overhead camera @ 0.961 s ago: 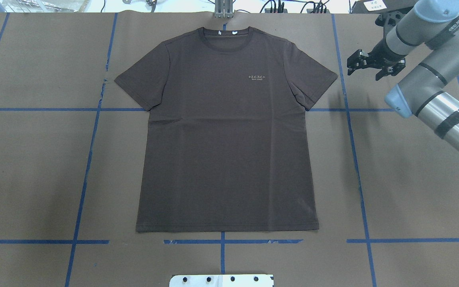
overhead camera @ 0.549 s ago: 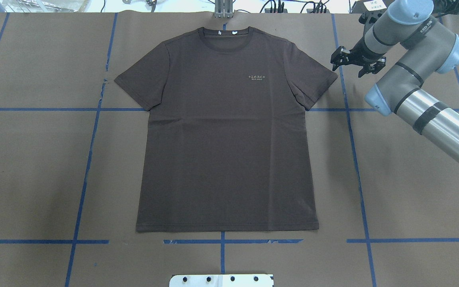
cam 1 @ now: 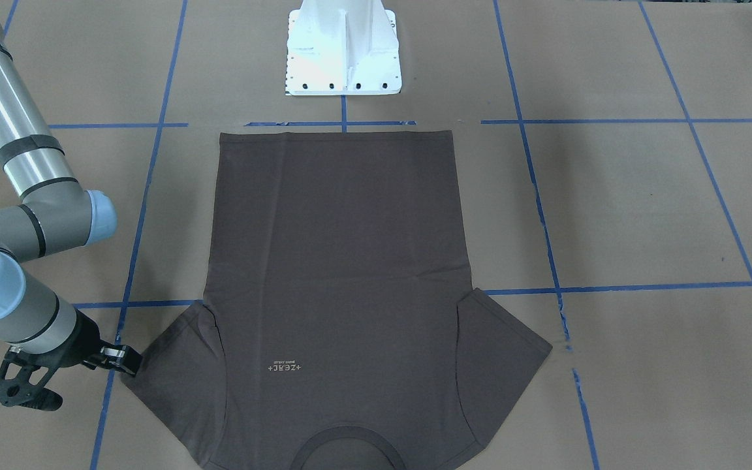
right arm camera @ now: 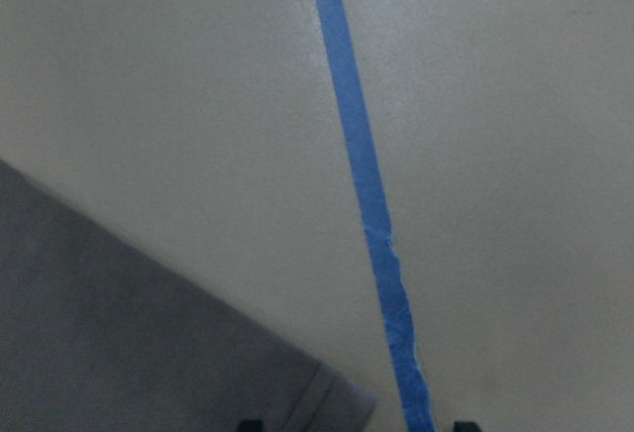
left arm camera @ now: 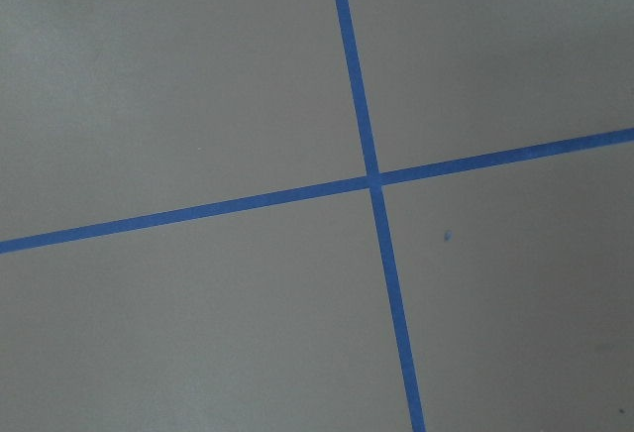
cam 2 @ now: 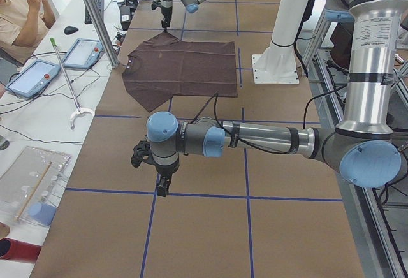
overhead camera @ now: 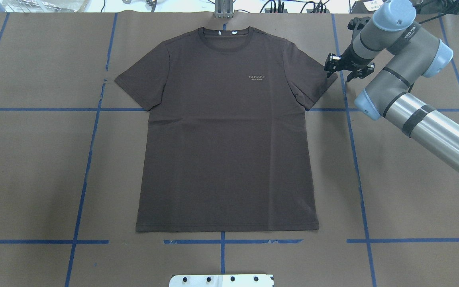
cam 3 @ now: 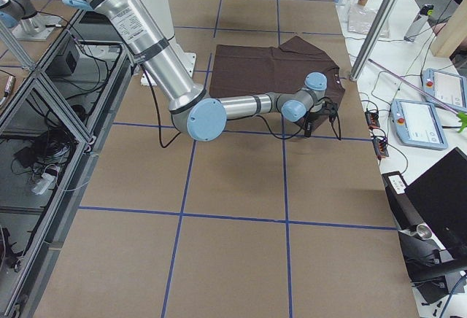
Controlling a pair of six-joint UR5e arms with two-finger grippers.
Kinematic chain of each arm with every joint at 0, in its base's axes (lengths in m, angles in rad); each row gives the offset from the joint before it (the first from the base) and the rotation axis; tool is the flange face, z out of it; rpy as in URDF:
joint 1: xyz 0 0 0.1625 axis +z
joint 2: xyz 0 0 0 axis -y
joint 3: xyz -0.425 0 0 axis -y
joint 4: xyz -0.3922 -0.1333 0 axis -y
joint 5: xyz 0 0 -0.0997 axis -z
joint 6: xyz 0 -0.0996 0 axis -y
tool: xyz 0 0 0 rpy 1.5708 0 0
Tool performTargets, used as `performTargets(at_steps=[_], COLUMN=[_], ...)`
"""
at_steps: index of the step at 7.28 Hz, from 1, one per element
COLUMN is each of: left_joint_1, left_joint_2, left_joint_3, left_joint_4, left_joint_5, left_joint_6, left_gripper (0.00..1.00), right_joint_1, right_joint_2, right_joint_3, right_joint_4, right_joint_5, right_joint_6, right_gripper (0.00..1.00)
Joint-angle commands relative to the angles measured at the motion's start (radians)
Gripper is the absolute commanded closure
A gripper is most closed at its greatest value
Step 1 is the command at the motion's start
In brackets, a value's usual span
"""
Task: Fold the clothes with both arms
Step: 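Move the right gripper over the sleeve nearest it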
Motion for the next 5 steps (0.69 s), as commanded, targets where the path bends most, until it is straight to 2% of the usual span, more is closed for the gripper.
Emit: performTargets(at_steps=[1, 2, 3, 4, 5], left_joint_1=[0.0, 0.0, 0.0, 0.0, 0.0], left_joint_2=[0.0, 0.0, 0.0, 0.0, 0.0], left_joint_3=[0.0, 0.002, 0.0, 0.002, 0.0], left_joint_4=[0.0, 0.0, 0.0, 0.0, 0.0], left_joint_5=[0.0, 0.0, 0.0, 0.0, 0.0], left_joint_6=[0.0, 0.002, 0.002, 0.002, 0.002], left_gripper=[0.0, 0.0, 0.0, 0.0, 0.0], right_joint_1=[-0.009, -0.009, -0.009, -0.009, -0.007], right_joint_2=[0.022, 0.022, 0.022, 0.024, 0.033], right_joint_3=[-0.032, -0.033, -0.033, -0.033, -0.033], right_joint_4=[-0.001, 0.001, 0.001, 0.001, -0.001], right_joint_5=[-0.023, -0.023, -0.023, -0.023, -0.023], right_joint_6=[0.0, 0.0, 0.0, 0.002, 0.003], right_gripper=[0.4, 0.51, 0.69, 1.0, 1.0])
